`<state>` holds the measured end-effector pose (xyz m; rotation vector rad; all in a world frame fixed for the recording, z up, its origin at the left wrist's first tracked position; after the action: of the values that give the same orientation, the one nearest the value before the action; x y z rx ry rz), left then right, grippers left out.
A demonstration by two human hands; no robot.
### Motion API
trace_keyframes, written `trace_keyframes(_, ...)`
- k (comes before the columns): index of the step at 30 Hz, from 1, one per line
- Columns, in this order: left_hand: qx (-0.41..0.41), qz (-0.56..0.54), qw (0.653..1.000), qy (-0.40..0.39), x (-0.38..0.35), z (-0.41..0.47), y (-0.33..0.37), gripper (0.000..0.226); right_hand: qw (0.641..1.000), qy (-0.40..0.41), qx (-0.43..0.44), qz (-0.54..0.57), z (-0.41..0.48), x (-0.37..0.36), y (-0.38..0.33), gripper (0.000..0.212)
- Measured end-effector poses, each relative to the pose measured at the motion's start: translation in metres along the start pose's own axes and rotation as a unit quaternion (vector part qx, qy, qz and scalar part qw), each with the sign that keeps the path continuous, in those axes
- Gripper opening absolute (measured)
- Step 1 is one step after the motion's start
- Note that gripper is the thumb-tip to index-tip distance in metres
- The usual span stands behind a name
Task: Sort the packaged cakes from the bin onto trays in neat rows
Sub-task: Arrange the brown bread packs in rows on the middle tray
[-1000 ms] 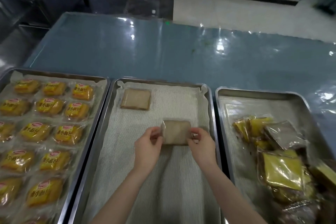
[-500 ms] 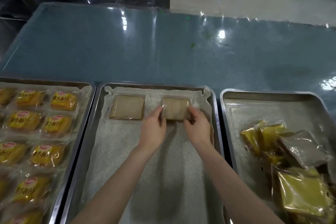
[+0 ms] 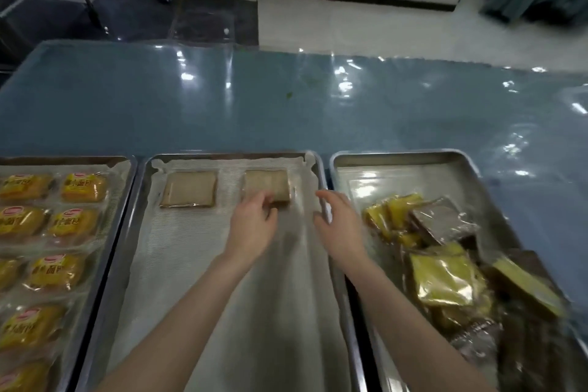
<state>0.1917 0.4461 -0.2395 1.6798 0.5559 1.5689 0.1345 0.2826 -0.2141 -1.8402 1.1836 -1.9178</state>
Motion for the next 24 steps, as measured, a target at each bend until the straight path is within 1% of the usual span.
trace_keyframes(3, -0.028, -0.049, 0.998, -0.030, -0.020, -0.021, 0.038, 0.024, 0.998, 0.056, 0.014, -0.031, -0.020, 0.049, 0.026, 0.036)
trace_keyframes(5, -0.037, -0.078, 0.995, -0.048, -0.042, -0.034, 0.065, 0.022, 0.995, 0.089, -0.002, -0.041, -0.028, 0.085, 0.053, 0.036)
trace_keyframes(7, -0.036, -0.099, 0.992, -0.071, -0.067, -0.044, 0.090, 0.021, 0.992, 0.102, -0.034, -0.059, -0.030, 0.118, 0.083, 0.037)
trace_keyframes(9, -0.029, -0.113, 0.989, -0.092, -0.093, -0.049, 0.113, 0.021, 0.983, 0.097, -0.060, -0.144, -0.025, 0.145, 0.114, 0.044)
trace_keyframes(11, -0.017, -0.124, 0.986, -0.109, -0.117, -0.050, 0.134, 0.022, 0.969, 0.064, -0.095, -0.218, -0.018, 0.166, 0.144, 0.060)
trace_keyframes(12, -0.010, -0.127, 0.985, -0.118, -0.129, -0.050, 0.144, 0.023, 0.965, 0.041, -0.114, -0.230, -0.014, 0.174, 0.159, 0.070)
trace_keyframes(14, 0.003, -0.128, 0.983, -0.134, -0.152, -0.048, 0.160, 0.030, 0.965, -0.006, -0.142, -0.218, -0.008, 0.181, 0.182, 0.080)
trace_keyframes(16, 0.021, -0.117, 0.982, -0.146, -0.173, -0.045, 0.173, 0.034, 0.967, -0.028, -0.127, -0.217, -0.001, 0.182, 0.194, 0.076)
trace_keyframes(18, 0.032, -0.102, 0.983, -0.150, -0.188, -0.043, 0.181, 0.033, 0.969, -0.021, -0.096, -0.225, 0.002, 0.181, 0.198, 0.071)
trace_keyframes(21, 0.052, -0.120, 0.984, -0.122, -0.198, -0.042, 0.185, 0.031, 0.979, -0.002, -0.071, -0.190, 0.000, 0.179, 0.198, 0.065)
trace_keyframes(24, 0.048, -0.144, 0.987, -0.060, -0.193, -0.038, 0.184, 0.034, 0.990, 0.001, -0.048, -0.132, -0.003, 0.176, 0.190, 0.056)
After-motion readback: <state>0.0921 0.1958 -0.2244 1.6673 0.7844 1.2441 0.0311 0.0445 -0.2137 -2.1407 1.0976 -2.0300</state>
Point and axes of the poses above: each hand's wrist, its own z-axis towards the middle knuckle, its own x-axis out of the back of the hand, y = z × x, the point moved 5 cm from there along z, towards the middle knuckle, and after that the axes turned 4 degrees about -x, right-handed, at the moved point
